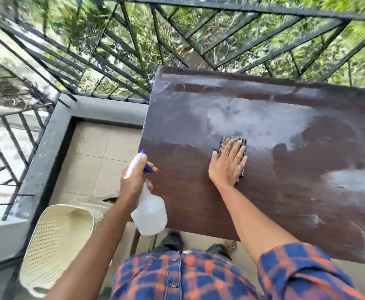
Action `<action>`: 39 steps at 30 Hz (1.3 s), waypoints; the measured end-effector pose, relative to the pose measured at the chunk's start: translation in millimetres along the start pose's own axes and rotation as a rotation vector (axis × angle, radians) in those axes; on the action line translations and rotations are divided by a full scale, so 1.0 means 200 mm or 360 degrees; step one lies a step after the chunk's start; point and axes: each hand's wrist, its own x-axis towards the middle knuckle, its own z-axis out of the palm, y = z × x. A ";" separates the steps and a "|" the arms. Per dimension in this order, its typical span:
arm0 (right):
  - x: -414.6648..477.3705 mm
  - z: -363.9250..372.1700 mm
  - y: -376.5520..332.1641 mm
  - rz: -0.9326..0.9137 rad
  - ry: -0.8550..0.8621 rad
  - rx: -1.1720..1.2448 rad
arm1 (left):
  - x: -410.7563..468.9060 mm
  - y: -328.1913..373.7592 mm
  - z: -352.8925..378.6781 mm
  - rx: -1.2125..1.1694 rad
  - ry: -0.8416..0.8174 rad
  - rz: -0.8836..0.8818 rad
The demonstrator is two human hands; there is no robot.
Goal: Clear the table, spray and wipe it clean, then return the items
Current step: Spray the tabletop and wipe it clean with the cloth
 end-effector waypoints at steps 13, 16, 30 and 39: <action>-0.41 0.31 -0.98 -0.0952 -0.0367 -0.0209 | 0.25 0.08 -0.44 -0.0076 0.0076 -0.0001; -0.37 0.30 -0.87 -0.1223 -0.0360 -0.0334 | 0.29 0.08 -0.44 -0.0063 0.0064 -0.0024; -0.10 0.20 -0.84 -0.0859 -0.0220 -0.0304 | 0.24 0.07 -0.48 -0.0016 0.0143 -0.0048; -0.42 0.29 -0.55 -0.1931 -0.0419 -0.0431 | 0.12 -0.06 -0.53 -0.0157 0.0150 -0.0076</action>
